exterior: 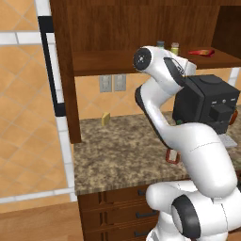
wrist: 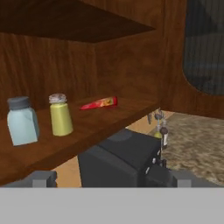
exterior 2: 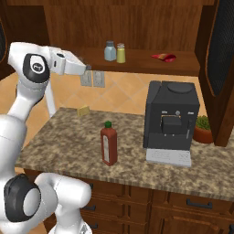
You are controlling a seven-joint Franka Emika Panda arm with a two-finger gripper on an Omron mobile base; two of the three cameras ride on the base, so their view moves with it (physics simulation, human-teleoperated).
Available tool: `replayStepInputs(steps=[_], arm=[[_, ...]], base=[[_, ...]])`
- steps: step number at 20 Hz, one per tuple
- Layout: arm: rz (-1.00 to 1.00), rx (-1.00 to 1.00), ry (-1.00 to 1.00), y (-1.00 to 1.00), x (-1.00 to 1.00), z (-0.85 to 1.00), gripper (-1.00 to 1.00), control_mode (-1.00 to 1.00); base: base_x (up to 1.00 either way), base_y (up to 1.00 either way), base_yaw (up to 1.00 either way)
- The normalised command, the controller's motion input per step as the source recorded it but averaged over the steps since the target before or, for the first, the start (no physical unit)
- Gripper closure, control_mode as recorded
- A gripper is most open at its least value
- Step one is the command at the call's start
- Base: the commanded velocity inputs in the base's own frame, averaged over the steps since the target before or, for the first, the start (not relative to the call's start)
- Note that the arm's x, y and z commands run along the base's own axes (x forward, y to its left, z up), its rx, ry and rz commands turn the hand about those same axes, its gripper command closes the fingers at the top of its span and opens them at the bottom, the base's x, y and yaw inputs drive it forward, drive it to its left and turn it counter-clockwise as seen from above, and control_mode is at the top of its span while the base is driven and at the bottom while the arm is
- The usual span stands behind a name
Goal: Put the shaker and condiment bottle from the counter next to their counterparts in the cabinet.
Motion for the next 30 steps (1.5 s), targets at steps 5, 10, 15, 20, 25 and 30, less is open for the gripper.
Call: replayStepInputs(steps=[5,10,15,20,25,30], arm=[[-0.18,0.0,0.05,0.0,-0.45,-0.4,-1.0,-1.0],[-0.25,0.0,0.0,0.01,-0.29,-0.28,-1.0,-1.0],[-0.21,0.0,-0.04,0.0,-0.15,-0.27,-1.0,-1.0],[-0.27,0.0,-0.05,0.0,-0.09,-0.25,-1.0,-1.0],[-0.03,0.0,-0.06,-0.13,-0.22,-0.21,-1.0,-1.0],[0.0,0.0,-0.02,-0.21,-0.36,-0.37,-1.0,-1.0]], base=[[0.0,0.0,0.0],[0.0,0.0,0.0],[0.0,0.0,0.0],[0.0,0.0,0.0],[0.0,0.0,0.0],[0.0,0.0,0.0]])
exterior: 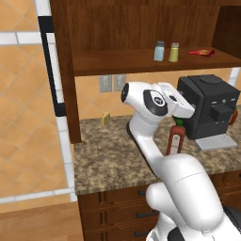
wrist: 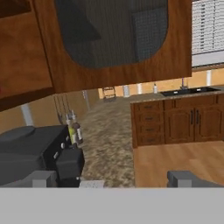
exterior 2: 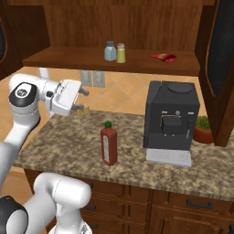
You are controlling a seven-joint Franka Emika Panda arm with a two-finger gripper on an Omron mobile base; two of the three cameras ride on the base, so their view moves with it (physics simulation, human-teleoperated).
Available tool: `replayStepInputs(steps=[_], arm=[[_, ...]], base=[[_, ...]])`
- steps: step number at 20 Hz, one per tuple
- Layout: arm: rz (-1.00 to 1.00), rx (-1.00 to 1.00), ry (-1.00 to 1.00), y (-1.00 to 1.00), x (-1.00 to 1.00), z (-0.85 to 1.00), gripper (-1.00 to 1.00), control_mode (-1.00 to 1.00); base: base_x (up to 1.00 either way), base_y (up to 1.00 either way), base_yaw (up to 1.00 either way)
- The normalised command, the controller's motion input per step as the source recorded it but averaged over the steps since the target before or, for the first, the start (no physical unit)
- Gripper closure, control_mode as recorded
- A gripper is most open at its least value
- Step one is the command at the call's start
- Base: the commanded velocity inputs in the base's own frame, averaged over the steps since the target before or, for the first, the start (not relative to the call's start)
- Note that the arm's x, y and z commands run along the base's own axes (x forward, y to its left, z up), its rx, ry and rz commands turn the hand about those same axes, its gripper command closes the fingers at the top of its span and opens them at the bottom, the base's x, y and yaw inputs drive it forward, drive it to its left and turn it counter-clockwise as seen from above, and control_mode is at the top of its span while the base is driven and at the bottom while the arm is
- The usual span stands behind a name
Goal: Put the shaker and condiment bottle from the counter next to their counterparts in the cabinet.
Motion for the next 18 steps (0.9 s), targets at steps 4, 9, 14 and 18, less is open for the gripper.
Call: replayStepInputs(steps=[4,9,14,18], arm=[[-0.01,0.0,0.01,-0.18,-0.23,-0.64,-1.0,-1.0],[-0.03,0.0,0.01,-0.09,-0.06,-0.53,-1.0,-1.0],[-0.12,-0.01,0.19,0.0,0.04,-0.41,-1.0,-1.0],[-0.22,-0.09,0.26,-0.01,0.22,-0.48,-1.0,-1.0]], base=[[0.0,0.0,0.0],[0.0,0.0,0.0],[0.0,0.0,0.0],[0.0,0.0,0.0]])
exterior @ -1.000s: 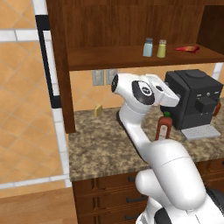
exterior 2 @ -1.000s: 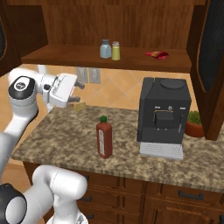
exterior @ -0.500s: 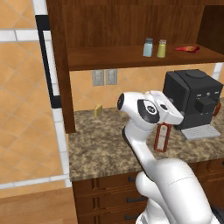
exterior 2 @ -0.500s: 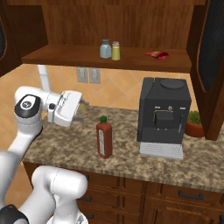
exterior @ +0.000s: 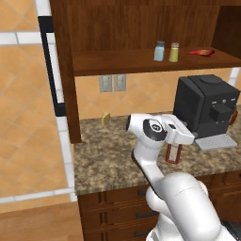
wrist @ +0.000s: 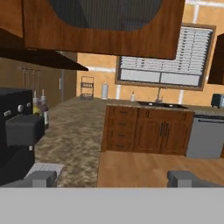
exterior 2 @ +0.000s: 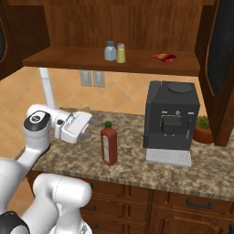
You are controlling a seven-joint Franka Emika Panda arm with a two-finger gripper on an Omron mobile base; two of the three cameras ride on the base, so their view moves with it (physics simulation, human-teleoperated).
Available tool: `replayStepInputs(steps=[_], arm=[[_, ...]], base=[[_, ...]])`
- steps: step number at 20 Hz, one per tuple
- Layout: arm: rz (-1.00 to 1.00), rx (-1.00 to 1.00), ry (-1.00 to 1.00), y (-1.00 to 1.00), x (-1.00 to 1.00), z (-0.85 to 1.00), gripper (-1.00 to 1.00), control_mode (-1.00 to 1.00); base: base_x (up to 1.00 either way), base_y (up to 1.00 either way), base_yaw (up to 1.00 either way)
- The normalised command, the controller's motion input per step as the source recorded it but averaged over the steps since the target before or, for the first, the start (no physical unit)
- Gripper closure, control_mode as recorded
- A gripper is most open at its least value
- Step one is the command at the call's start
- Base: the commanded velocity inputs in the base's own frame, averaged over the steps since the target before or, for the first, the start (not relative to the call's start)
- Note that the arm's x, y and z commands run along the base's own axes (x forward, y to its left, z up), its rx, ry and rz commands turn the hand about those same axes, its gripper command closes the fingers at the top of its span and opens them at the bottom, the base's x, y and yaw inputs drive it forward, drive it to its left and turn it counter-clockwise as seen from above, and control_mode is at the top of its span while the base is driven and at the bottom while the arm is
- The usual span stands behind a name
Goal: Put the shaker and condiment bottle from the counter next to their counterparts in the cabinet.
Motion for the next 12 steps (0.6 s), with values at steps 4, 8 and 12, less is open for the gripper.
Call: replayStepInputs(steps=[4,8,12], arm=[[-0.14,-0.03,0.09,0.0,0.35,-0.05,-1.0,-1.0],[-0.03,-0.04,0.0,0.16,0.21,0.09,-1.0,-1.0],[0.0,0.0,0.0,0.17,0.39,0.07,-1.0,-1.0]], base=[[0.0,0.0,0.0],[0.0,0.0,0.0],[0.0,0.0,0.0]])
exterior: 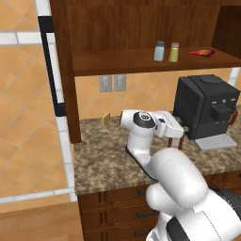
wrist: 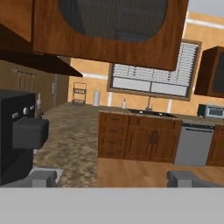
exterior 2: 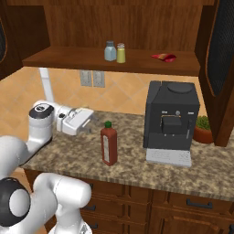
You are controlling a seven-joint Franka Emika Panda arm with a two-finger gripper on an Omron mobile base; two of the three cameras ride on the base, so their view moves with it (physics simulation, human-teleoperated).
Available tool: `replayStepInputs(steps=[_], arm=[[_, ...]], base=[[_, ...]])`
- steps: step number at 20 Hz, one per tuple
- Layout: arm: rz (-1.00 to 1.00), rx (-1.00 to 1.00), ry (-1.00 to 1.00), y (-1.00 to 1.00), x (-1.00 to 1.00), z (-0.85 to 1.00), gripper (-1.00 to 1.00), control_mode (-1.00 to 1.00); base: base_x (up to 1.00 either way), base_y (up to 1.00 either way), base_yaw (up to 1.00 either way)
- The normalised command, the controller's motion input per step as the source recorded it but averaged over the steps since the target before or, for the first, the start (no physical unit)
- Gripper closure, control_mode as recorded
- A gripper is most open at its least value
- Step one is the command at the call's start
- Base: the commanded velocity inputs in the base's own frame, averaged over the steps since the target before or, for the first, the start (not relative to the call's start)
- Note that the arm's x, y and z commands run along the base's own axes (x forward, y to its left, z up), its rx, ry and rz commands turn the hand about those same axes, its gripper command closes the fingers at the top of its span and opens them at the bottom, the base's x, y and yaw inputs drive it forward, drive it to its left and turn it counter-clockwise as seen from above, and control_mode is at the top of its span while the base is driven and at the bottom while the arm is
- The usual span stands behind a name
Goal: Put the shaker and condiment bottle from the counter next to their counterparts in the cabinet.
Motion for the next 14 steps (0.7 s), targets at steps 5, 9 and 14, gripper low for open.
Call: replayStepInputs(steps=[5,9,14], arm=[[0.0,-0.04,0.0,0.01,0.55,-0.02,-1.0,-1.0],[0.0,-0.08,-0.02,0.0,0.29,-0.17,-1.0,-1.0],[-0.09,-0.09,-0.06,0.0,0.01,-0.15,-1.0,-1.0]], base=[[0.0,0.0,0.0],[0.0,0.0,0.0],[0.0,0.0,0.0]])
